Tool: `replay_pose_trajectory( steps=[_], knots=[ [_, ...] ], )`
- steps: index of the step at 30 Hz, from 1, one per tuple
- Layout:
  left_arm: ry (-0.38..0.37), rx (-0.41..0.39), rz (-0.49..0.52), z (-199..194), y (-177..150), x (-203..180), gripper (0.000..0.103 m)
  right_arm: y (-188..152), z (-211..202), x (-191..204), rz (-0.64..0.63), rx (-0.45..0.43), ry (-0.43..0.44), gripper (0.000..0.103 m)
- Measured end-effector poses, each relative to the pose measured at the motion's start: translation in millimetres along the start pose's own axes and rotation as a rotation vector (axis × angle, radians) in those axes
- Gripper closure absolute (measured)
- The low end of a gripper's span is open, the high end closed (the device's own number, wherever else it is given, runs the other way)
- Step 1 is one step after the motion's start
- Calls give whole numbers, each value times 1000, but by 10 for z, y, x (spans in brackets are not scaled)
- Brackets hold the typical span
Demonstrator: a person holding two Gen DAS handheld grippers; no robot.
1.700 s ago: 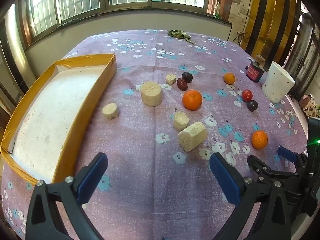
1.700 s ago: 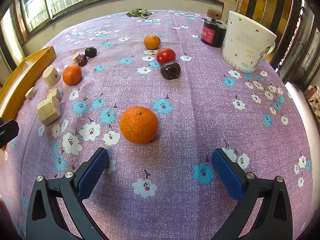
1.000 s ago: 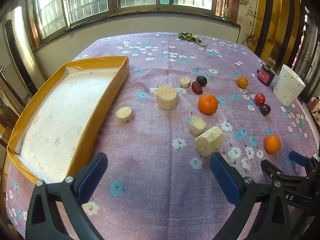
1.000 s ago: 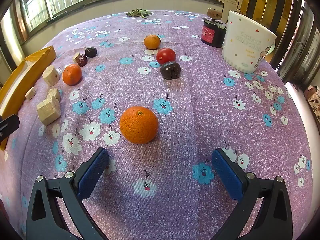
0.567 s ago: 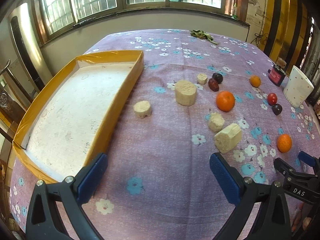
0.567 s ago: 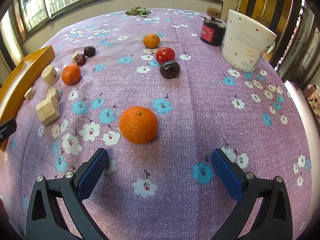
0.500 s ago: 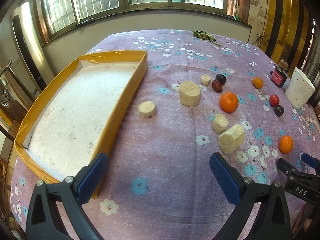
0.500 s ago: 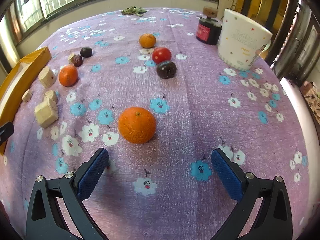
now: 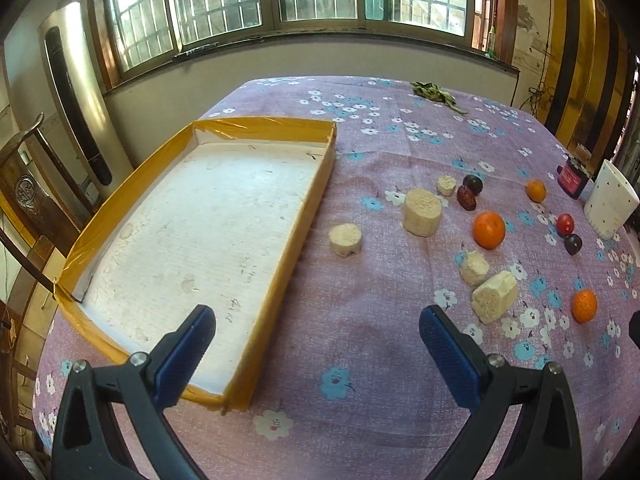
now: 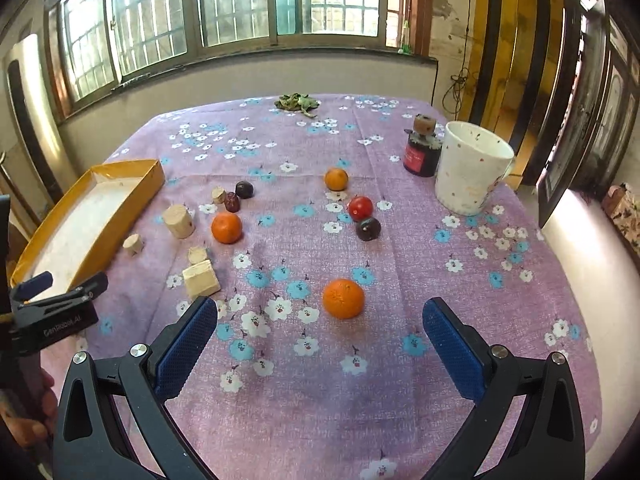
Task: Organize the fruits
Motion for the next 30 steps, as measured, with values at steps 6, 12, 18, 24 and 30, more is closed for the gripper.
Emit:
replay_pose_trajectory(
  steps=[6, 12, 18, 24, 30],
  knots=[
    [-13, -5, 0, -28, 12, 1, 0, -7, -75, -19, -2, -20, 4, 0],
    [-30, -31, 16, -91, 24, -41, 0, -24, -80, -27, 13, -18, 14, 0],
    [-39, -59, 30, -154, 40, -75, 0, -37, -94, -54, 25, -27, 12, 0],
    [-44, -73, 34, -183, 63, -88, 0, -67, -72, -92, 35, -15, -6, 0],
    [-53, -71, 34, -182, 64, -115, 0, -81, -102, -98, 29, -26, -7, 0]
  ],
)
Point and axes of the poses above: each gripper's, at about its wrist camera, not at the fingertips, and z roughly the way its jaws point, x to its left, y to its top, the point moved 2 cm from there along z, roughly the way its jaws point, and after that the axes turned 1 degree about y, right-handed, at the moved point
